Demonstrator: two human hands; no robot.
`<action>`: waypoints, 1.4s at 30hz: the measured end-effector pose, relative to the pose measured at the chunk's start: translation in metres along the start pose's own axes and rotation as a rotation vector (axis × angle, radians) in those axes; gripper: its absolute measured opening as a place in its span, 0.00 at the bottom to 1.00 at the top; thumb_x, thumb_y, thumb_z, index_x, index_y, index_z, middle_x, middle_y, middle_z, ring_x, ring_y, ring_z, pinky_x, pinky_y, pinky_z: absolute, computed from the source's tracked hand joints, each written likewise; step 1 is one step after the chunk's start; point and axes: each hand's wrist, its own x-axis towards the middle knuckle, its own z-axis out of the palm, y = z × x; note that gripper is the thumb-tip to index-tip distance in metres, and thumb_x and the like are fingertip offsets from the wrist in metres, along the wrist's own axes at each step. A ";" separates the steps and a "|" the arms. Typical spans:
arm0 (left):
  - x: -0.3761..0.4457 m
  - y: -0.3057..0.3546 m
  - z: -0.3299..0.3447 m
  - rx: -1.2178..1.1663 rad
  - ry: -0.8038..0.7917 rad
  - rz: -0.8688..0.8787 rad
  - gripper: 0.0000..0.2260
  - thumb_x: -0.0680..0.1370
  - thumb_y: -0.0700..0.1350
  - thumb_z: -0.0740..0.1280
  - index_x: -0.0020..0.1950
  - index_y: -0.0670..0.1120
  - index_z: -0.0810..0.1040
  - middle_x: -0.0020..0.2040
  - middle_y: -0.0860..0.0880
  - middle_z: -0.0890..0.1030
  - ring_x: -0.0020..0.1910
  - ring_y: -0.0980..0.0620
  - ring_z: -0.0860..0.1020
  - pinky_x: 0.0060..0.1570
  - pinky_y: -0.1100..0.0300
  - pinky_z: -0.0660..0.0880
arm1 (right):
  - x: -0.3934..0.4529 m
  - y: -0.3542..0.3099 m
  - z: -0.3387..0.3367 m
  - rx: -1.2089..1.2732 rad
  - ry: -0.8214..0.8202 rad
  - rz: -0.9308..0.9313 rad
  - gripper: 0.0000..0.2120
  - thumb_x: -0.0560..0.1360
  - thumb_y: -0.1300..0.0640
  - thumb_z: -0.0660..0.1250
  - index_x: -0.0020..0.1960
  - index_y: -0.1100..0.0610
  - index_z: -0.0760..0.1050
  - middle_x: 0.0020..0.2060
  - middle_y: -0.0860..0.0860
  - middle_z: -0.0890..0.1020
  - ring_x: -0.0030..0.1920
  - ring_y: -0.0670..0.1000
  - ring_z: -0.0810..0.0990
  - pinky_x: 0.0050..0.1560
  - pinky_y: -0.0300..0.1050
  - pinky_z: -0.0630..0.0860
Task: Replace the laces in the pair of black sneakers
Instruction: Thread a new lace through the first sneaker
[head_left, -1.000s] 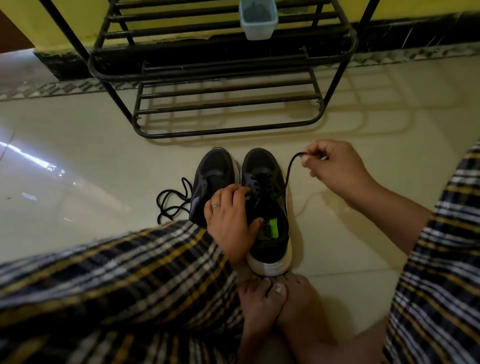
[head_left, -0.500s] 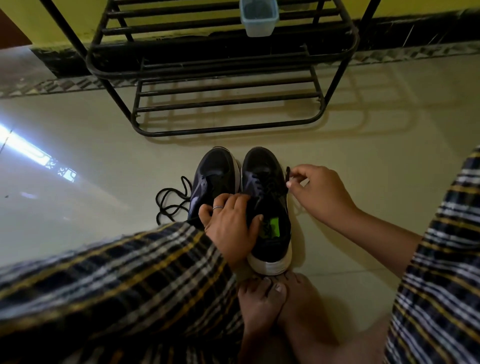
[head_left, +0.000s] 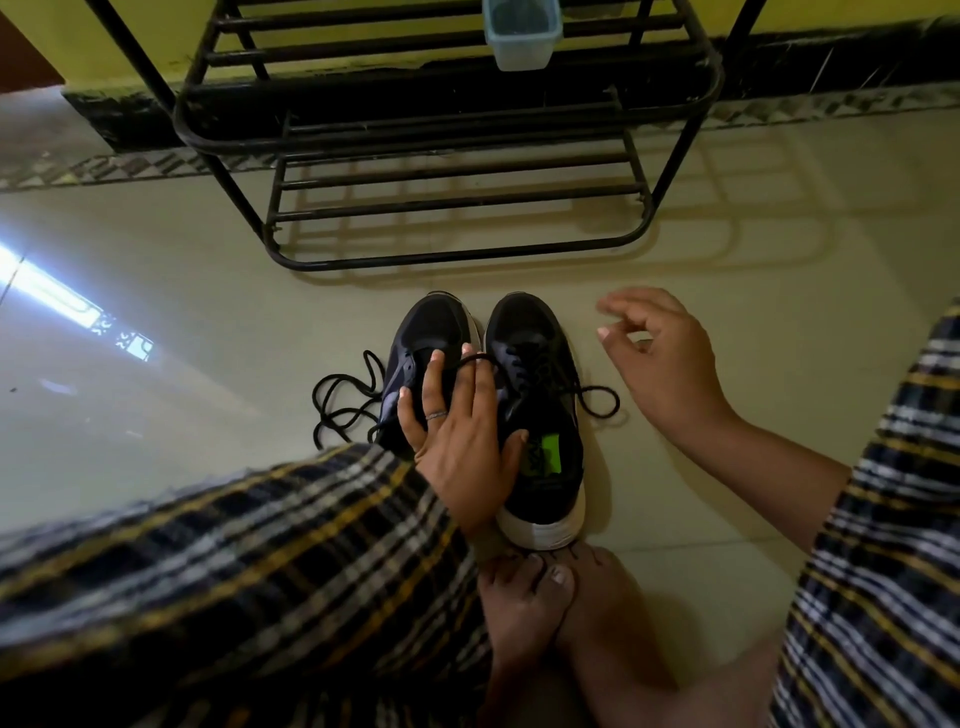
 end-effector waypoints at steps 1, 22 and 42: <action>0.001 0.000 0.000 0.032 -0.016 -0.012 0.32 0.81 0.57 0.53 0.78 0.45 0.43 0.78 0.49 0.45 0.74 0.47 0.34 0.66 0.48 0.27 | -0.002 0.001 -0.001 -0.030 -0.016 0.005 0.07 0.76 0.61 0.66 0.51 0.61 0.81 0.48 0.50 0.80 0.40 0.45 0.77 0.39 0.25 0.69; 0.000 -0.005 0.018 0.012 0.240 0.305 0.34 0.72 0.36 0.55 0.76 0.52 0.50 0.77 0.57 0.48 0.76 0.46 0.43 0.69 0.33 0.50 | -0.014 -0.013 0.019 0.071 -0.650 0.025 0.11 0.75 0.62 0.66 0.57 0.59 0.78 0.51 0.53 0.79 0.52 0.51 0.79 0.56 0.47 0.77; 0.015 -0.012 -0.004 -0.120 0.368 0.368 0.13 0.75 0.50 0.59 0.46 0.48 0.82 0.56 0.50 0.81 0.67 0.45 0.67 0.61 0.51 0.56 | -0.019 -0.012 0.015 0.118 -0.359 -0.032 0.05 0.76 0.58 0.66 0.44 0.54 0.80 0.34 0.54 0.81 0.36 0.55 0.80 0.40 0.50 0.78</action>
